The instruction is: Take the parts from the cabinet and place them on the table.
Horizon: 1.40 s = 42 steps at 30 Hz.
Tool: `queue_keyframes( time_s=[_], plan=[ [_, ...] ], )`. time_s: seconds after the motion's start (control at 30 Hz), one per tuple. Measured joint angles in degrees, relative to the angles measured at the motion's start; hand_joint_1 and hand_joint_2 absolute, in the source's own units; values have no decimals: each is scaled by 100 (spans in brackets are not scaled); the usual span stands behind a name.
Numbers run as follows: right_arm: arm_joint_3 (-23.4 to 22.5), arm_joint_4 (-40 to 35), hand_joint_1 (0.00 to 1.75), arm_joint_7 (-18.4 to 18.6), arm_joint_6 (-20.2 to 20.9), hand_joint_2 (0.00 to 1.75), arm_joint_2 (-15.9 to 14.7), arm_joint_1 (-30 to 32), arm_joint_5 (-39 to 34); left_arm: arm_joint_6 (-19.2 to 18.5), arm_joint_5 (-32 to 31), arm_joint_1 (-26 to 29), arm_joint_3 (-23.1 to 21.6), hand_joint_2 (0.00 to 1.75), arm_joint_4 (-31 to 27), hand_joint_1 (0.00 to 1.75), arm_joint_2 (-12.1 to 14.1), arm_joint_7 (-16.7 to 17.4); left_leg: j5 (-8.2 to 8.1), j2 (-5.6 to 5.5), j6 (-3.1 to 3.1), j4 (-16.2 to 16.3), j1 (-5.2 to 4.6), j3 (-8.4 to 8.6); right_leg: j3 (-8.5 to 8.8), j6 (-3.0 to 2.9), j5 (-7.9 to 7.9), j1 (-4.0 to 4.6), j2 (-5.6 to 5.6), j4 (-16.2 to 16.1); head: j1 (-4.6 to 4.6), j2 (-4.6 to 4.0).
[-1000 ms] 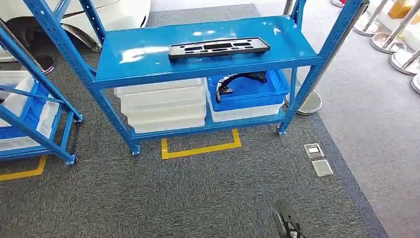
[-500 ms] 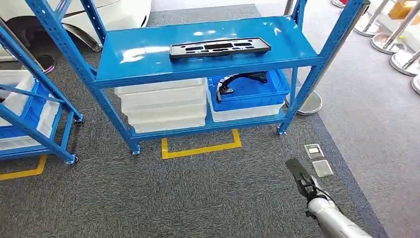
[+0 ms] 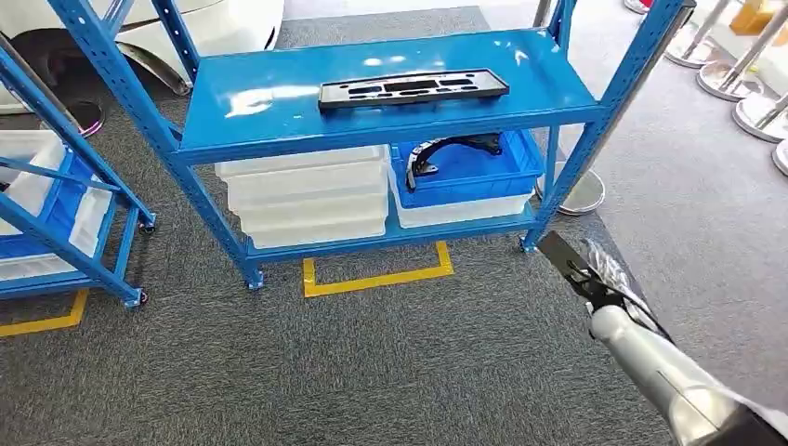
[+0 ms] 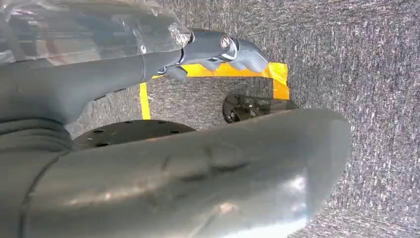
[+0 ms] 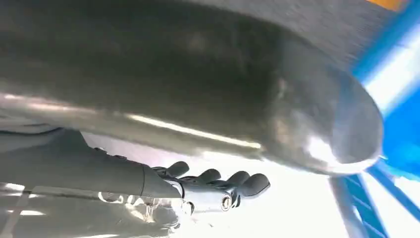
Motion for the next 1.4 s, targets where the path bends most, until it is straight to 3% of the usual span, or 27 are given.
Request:
queue_keyframes(
  time_s=[0.13, 0.47, 0.8, 1.1, 1.4],
  plan=[
    [115, -253, 0, 81, 264, 0, -2, -361, 552, 39, 26, -10, -133, 0, 15, 0, 0, 35, 2, -3, 3, 2, 0, -4, -1, 0, 0, 1, -2, 1, 18, 0],
    [509, -1138, 0, 315, 1394, 0, -15, -1229, 1975, 68, 44, -67, -463, 0, 79, 0, 0, 114, 6, -4, 10, 6, -1, -10, -11, 6, 4, 2, -2, 4, 7, 0],
    [972, -2139, 0, 339, 2443, 0, 92, -1722, 3529, 94, 39, -83, -629, 0, 87, 0, -4, 190, 9, -9, 14, 10, -2, -18, -15, 7, 4, 2, -3, 5, 20, 0],
    [1213, -2408, 0, 190, 3064, 0, 247, -1972, 4316, 72, 85, -97, -721, 0, 87, 0, -28, 319, 11, -10, 17, 13, -2, -31, -24, 9, 6, 2, -4, 5, 15, 0],
    [1381, -2424, 0, 111, 3211, 0, 282, -2061, 4401, 15, 135, -97, -762, 0, 92, 0, -35, 503, 11, -10, 18, 16, -3, -32, -25, 10, 6, 2, -3, 5, 15, 0]
  ],
)
